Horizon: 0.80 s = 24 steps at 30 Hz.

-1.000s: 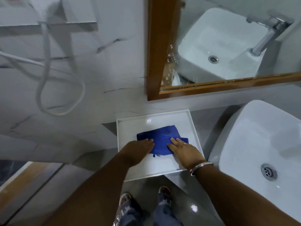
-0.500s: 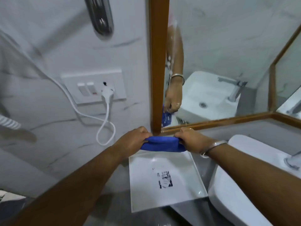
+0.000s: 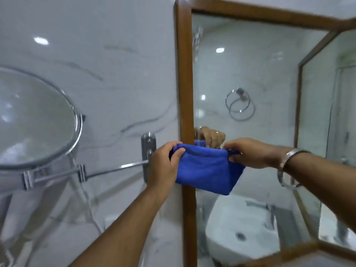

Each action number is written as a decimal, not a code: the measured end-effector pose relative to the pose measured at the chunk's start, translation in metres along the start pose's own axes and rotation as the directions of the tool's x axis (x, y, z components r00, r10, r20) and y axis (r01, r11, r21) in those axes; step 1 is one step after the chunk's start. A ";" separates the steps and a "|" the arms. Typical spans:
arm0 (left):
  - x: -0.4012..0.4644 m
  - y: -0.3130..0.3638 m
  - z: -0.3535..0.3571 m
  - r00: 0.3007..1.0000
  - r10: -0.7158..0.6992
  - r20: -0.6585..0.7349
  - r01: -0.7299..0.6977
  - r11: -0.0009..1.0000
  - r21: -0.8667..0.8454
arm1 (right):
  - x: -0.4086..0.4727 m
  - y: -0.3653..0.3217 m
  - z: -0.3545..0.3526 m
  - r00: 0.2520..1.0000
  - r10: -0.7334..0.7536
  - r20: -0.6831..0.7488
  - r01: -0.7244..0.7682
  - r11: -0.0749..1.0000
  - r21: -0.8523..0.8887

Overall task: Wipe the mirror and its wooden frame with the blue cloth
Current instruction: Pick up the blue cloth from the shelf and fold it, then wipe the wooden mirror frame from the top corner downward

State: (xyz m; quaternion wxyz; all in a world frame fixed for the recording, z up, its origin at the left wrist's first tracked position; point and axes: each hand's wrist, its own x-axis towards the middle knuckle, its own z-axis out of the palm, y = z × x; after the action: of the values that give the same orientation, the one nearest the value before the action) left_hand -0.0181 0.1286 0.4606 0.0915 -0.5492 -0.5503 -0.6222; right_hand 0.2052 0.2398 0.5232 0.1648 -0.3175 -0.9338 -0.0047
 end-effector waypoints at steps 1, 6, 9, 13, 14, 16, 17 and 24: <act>0.019 0.013 -0.003 0.998 0.059 -0.019 -0.058 0.997 0.050 | 0.006 -0.001 -0.021 0.999 0.002 -0.047 -0.003 1.000 -0.025; 0.120 0.093 -0.022 0.900 0.396 -0.182 -0.323 0.887 0.330 | 0.038 -0.003 -0.127 0.944 -0.029 -0.329 0.017 0.999 -0.040; 0.178 0.137 -0.036 0.866 0.462 -0.193 -0.312 0.800 0.513 | 0.058 -0.006 -0.180 0.870 -0.021 -0.492 -0.011 0.998 -0.062; 0.231 0.169 -0.052 0.877 0.451 -0.163 -0.253 0.724 0.641 | 0.084 -0.021 -0.226 0.666 -0.054 -0.744 -0.092 0.984 -0.154; 0.241 0.172 -0.054 0.875 0.452 -0.171 -0.241 0.714 0.657 | 0.091 -0.026 -0.232 0.599 -0.078 -0.797 -0.120 0.975 -0.186; 0.257 0.176 -0.057 0.873 0.443 -0.206 -0.208 0.719 0.663 | 0.106 -0.038 -0.240 0.498 -0.075 -0.864 -0.164 0.970 -0.179; 0.264 0.176 -0.057 0.869 0.435 -0.238 -0.188 0.733 0.654 | 0.113 -0.043 -0.241 0.465 -0.067 -0.883 -0.177 0.970 -0.167; 0.278 0.155 -0.049 0.831 0.479 -0.283 -0.188 0.720 0.668 | 0.154 -0.058 -0.196 0.407 -0.131 -0.904 -0.011 0.989 -0.148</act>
State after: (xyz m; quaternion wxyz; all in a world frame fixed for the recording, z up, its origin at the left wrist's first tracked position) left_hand -0.0409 0.1684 0.7789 0.4995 -0.4270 -0.5753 -0.4871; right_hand 0.1158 0.2622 0.7621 0.6242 -0.2402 -0.7026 -0.2432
